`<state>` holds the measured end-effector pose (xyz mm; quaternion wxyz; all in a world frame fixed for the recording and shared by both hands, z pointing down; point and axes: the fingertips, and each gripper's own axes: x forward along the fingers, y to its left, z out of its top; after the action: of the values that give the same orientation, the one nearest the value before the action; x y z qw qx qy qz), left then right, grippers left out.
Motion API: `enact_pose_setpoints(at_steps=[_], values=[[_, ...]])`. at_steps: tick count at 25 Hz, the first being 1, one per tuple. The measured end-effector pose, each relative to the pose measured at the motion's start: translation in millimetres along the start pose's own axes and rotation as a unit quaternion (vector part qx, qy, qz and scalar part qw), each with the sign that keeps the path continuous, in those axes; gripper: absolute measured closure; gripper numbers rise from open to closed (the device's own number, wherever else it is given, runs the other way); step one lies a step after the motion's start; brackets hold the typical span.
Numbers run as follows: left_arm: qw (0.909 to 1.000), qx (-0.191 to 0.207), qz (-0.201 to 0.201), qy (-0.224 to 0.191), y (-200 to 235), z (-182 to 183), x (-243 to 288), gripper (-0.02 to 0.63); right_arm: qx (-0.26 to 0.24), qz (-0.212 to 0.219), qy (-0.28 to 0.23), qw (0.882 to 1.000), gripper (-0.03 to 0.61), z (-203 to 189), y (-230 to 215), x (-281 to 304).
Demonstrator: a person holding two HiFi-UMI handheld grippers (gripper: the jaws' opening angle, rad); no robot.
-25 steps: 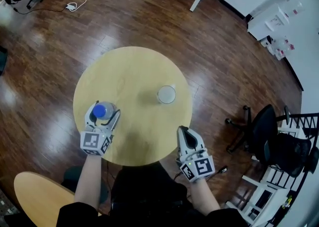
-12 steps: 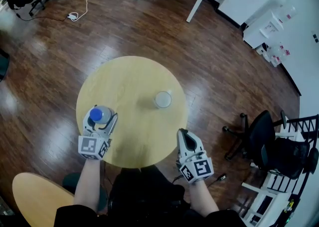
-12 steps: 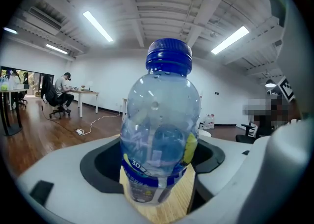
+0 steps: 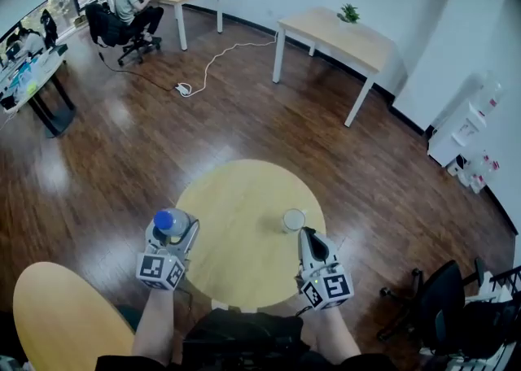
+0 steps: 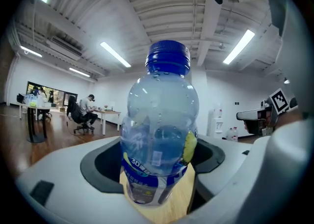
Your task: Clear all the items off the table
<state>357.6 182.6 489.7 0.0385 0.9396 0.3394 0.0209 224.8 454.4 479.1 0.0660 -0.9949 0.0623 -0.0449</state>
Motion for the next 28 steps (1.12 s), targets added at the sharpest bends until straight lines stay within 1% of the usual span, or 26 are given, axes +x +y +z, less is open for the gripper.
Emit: enact_pose_setpoints(at_steps=[2, 5, 8, 10, 13, 15, 17, 20, 22, 24, 26, 28], values=[[0.9994, 0.010, 0.031, -0.014, 16, 16, -23, 0.236, -0.004, 0.047, -0.016, 0.999, 0.577, 8, 20, 19], [0.9951, 0.019, 0.092, -0.031, 40, 28, -75, 0.238, -0.009, 0.121, -0.024, 0.992, 0.577, 8, 57, 40], [0.9871, 0.029, 0.153, -0.037, 63, 37, -126, 0.238, -0.012, 0.179, -0.023, 0.983, 0.577, 8, 94, 55], [0.9789, 0.033, 0.198, -0.038, 76, 38, -159, 0.238, 0.000, 0.226, -0.028, 0.974, 0.577, 8, 120, 65], [0.9632, 0.034, 0.262, -0.052, 88, 43, -210, 0.238, 0.025, 0.305, -0.039, 0.951, 0.577, 14, 169, 74], [0.9511, 0.036, 0.300, -0.066, 100, 52, -252, 0.238, 0.017, 0.355, -0.042, 0.934, 0.577, 18, 215, 76], [0.9368, 0.039, 0.339, -0.077, 112, 58, -299, 0.238, 0.005, 0.401, -0.045, 0.915, 0.577, 20, 263, 73], [0.9168, 0.037, 0.388, -0.089, 123, 58, -362, 0.238, 0.016, 0.464, -0.053, 0.884, 0.577, 19, 320, 64], [0.9062, 0.037, 0.411, -0.092, 125, 60, -404, 0.238, 0.022, 0.497, -0.054, 0.866, 0.577, 17, 358, 54], [0.8941, 0.042, 0.437, -0.091, 125, 63, -454, 0.238, 0.020, 0.523, -0.046, 0.851, 0.577, 13, 399, 40], [0.8791, 0.044, 0.466, -0.089, 126, 66, -508, 0.238, 0.019, 0.548, -0.040, 0.835, 0.577, 7, 441, 24], [0.8610, 0.037, 0.499, -0.091, 126, 63, -559, 0.238, 0.015, 0.571, -0.033, 0.820, 0.577, 0, 480, 9]])
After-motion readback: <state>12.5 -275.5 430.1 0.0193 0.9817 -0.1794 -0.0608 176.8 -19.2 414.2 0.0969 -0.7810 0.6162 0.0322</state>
